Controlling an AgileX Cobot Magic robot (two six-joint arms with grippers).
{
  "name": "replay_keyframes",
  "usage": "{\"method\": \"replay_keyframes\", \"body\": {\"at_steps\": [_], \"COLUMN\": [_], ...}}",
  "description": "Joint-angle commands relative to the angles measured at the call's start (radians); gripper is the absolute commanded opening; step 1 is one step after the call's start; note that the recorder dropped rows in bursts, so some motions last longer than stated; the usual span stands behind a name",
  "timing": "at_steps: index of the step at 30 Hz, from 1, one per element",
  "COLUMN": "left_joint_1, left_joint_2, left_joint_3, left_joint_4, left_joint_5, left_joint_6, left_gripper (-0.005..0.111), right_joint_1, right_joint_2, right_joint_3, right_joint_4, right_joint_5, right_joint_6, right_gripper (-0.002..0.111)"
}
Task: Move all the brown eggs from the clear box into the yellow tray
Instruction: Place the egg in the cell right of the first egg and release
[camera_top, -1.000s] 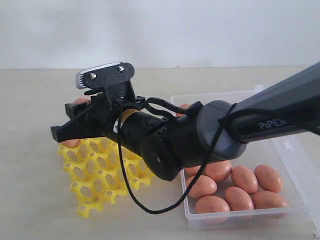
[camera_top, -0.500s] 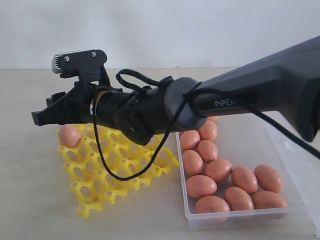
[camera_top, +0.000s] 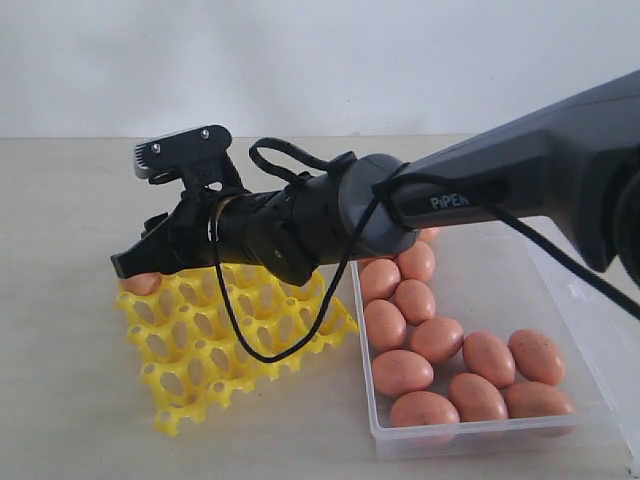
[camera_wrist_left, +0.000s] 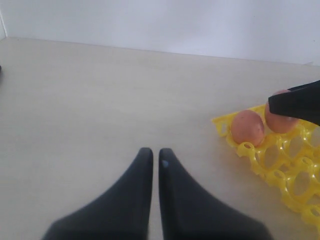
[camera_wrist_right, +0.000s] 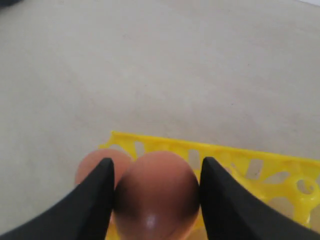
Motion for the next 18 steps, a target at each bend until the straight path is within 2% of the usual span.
{"method": "replay_keyframes", "body": {"at_steps": [1, 14, 16, 18], "left_joint_1": [0.003, 0.003, 0.003, 0.003], "left_joint_2": [-0.003, -0.003, -0.003, -0.003], "left_joint_3": [0.003, 0.003, 0.003, 0.003], "left_joint_4": [-0.002, -0.002, -0.002, -0.002], "left_joint_5": [-0.004, -0.004, -0.004, -0.004], "left_joint_6": [0.005, 0.005, 0.005, 0.005], "left_gripper": [0.004, 0.004, 0.004, 0.004], "right_joint_1": [-0.005, -0.005, -0.005, -0.005], "right_joint_2": [0.013, 0.04, 0.04, 0.04], "right_joint_3": [-0.006, -0.006, -0.006, -0.006], "right_joint_4": [-0.007, -0.005, -0.005, -0.002], "right_joint_5": [-0.03, -0.046, -0.053, -0.053], "right_joint_6": [-0.069, -0.125, -0.122, -0.122], "right_gripper": [0.0, 0.001, 0.008, 0.02]}}
